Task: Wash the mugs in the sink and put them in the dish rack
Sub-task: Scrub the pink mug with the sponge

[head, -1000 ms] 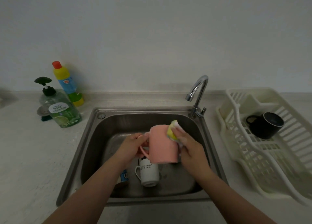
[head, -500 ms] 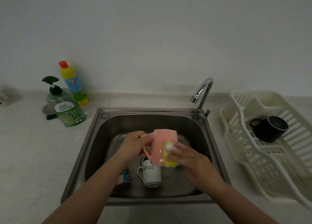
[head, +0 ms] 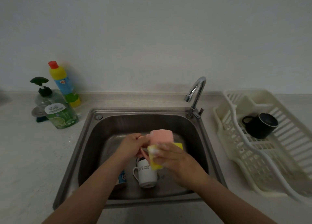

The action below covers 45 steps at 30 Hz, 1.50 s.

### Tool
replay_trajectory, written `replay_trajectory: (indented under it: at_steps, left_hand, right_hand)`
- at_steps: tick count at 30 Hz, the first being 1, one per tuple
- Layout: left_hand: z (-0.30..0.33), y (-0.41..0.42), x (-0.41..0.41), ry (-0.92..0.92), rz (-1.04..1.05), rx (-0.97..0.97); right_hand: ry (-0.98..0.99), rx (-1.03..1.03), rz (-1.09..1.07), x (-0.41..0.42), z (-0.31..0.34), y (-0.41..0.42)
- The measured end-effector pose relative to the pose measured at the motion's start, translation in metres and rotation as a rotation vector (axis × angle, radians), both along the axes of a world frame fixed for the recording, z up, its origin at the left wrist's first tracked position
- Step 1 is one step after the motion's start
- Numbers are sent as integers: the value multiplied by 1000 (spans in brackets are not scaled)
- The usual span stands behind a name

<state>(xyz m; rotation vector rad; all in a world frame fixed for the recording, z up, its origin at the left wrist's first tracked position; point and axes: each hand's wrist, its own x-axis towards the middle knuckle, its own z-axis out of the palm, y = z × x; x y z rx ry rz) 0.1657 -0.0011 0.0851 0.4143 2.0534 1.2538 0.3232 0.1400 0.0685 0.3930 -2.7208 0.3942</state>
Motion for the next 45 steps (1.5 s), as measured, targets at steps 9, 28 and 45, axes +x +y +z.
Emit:
replay_trajectory:
  at_steps: [9,28,45]
  left_hand:
    - [-8,-17,-13,-263,88,240]
    - [11,13,-5,321,-78,-216]
    - [-15,-11,-15,-305,62,217]
  right_hand:
    - [31,-372,-97,7,13,-8]
    - [-3,7,-30,16,-5,17]
    - [66,-470,-210,9,3,-1]
